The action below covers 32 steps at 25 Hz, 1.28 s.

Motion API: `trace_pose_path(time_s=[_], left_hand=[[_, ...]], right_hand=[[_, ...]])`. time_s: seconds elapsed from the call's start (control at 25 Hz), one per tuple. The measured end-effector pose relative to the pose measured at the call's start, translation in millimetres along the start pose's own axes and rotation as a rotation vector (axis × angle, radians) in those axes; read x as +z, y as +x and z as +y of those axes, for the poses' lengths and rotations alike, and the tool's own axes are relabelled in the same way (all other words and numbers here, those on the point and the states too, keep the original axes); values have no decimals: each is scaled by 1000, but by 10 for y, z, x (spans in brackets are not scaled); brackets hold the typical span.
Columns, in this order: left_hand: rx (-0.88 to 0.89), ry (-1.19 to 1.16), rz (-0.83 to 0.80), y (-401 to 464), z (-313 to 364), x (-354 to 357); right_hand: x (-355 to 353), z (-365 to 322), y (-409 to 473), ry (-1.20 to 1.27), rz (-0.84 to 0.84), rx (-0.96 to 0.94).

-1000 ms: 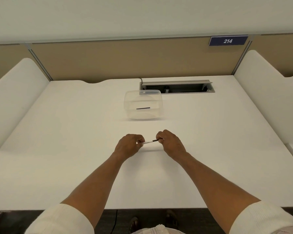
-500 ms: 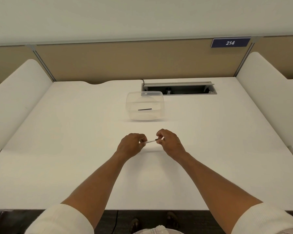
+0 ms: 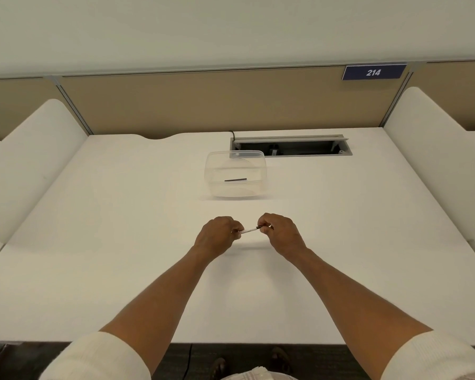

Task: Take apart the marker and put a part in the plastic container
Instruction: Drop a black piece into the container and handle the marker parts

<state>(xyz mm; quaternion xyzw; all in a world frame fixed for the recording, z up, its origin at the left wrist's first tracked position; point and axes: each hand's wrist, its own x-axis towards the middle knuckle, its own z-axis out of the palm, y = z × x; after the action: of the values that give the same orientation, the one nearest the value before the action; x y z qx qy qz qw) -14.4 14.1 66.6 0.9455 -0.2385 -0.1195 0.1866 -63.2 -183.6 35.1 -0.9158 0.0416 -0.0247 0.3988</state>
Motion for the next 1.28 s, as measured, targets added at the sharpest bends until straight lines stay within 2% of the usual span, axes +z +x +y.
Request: trace_pose_path(time_s=[0.84,1.28], left_hand=[[-46,-31,50,72,49,-59],[-5,47,48,147,22,-86]], right_hand=[[11,-129,157,-181,-19,-39],[1,-211,187,-216,-82,-36]])
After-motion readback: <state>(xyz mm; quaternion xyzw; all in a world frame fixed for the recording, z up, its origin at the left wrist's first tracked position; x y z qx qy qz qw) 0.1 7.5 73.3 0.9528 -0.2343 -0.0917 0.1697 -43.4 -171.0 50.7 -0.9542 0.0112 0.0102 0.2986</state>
